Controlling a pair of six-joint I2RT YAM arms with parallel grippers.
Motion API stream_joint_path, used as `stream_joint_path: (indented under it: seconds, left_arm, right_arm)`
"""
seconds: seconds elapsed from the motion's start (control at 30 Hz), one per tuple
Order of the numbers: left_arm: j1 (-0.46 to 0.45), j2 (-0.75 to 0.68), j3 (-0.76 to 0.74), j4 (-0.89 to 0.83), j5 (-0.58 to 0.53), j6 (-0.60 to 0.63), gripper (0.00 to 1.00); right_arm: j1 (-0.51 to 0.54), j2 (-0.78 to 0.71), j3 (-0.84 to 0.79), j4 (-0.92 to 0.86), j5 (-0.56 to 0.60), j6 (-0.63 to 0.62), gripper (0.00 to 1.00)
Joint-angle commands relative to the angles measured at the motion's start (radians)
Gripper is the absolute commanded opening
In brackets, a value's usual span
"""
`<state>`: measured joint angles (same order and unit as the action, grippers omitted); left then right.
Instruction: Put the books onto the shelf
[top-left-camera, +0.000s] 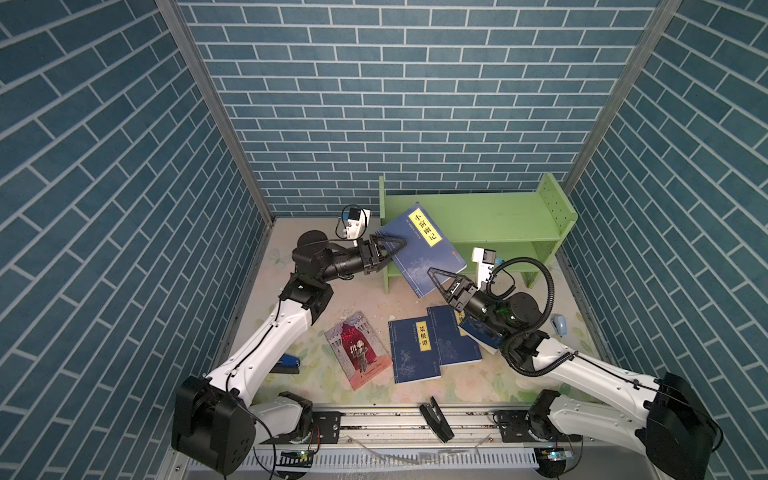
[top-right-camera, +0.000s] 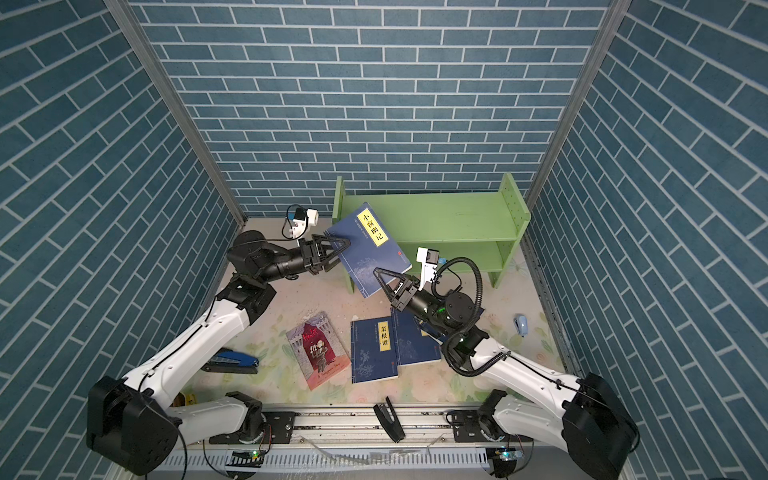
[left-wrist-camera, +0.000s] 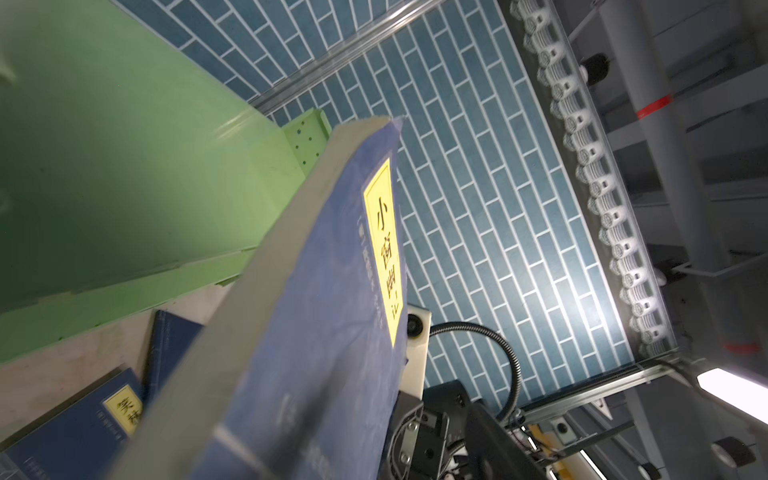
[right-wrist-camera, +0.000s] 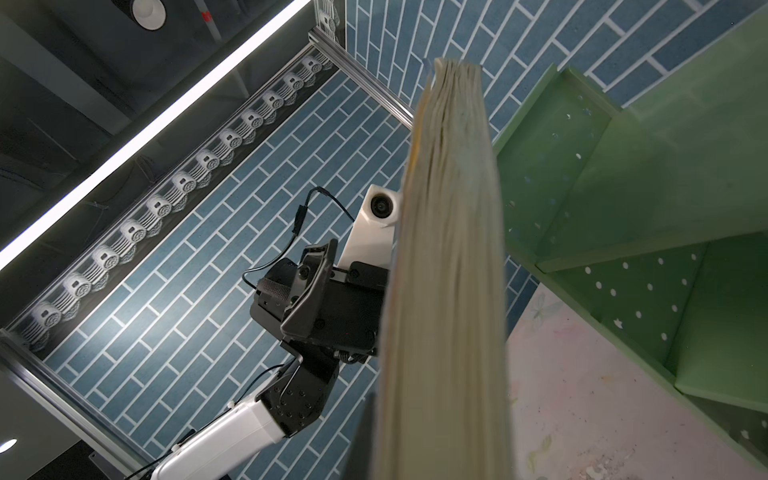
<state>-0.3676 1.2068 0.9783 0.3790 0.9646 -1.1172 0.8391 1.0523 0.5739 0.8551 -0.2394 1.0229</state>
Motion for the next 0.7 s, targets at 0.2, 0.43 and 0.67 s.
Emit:
stream_joint_path:
  seconds: [0.2, 0.43, 0.67]
  left_arm:
    - [0.069, -0.119, 0.087, -0.521, 0.233, 0.508, 0.86]
    - [0.09, -0.136, 0.131, -0.713, 0.256, 0.688, 0.89]
    - [0.093, -0.104, 0.139, -0.794, 0.255, 0.769, 0.9]
  right_arm:
    - [-0.043, -0.273, 0.129, -0.668, -0.147, -0.191, 0.0]
    - [-0.087, -0.342, 0.191, -0.876, -0.356, -0.245, 0.0]
    - [-0.093, -0.347, 0.207, -0.861, -0.494, -0.238, 0.0]
